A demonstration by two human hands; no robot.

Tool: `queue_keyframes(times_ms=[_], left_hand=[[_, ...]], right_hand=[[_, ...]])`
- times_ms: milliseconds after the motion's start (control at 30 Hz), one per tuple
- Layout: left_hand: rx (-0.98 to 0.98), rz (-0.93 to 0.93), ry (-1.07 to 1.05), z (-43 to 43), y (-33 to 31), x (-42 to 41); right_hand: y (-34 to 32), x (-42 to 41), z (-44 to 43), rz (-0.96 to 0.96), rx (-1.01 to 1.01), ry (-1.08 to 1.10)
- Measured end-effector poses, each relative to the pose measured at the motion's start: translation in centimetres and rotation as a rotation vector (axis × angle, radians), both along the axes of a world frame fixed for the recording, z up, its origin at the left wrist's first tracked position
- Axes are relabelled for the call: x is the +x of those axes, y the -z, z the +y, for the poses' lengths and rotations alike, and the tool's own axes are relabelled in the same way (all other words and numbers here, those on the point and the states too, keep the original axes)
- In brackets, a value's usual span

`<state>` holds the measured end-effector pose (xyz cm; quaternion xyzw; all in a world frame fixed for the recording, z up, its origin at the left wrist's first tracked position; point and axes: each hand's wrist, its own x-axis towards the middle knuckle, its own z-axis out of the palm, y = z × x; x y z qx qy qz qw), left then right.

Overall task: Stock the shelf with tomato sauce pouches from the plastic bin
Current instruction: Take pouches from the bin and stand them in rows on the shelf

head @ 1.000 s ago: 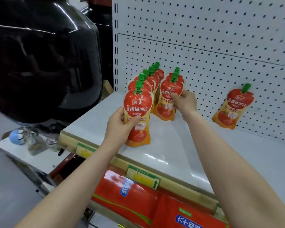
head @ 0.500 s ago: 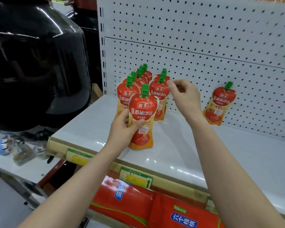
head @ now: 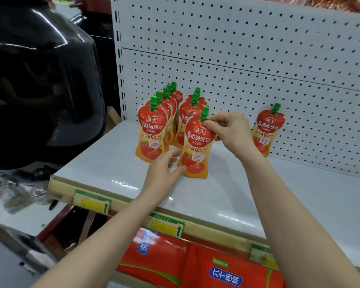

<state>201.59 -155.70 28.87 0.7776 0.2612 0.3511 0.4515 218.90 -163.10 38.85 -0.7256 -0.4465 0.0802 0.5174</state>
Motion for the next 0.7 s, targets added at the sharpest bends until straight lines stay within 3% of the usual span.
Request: queue_keyframes(times_ms=[167,333,700], left_hand=[[0.123,0.233,0.023,0.5,1.5,1.5],[0.143,0.329,-0.003,1.2,1.8,3.2],[0.095,0.375,-0.087,1.4,2.5,4.4]], right_hand=[[1.1,0.9,2.0,0.004,0.050,0.058],[1.5,1.6,4.4,0.049,0.059,0.044],[1.4,2.4,5.5,0.045,0.020,-0.057]])
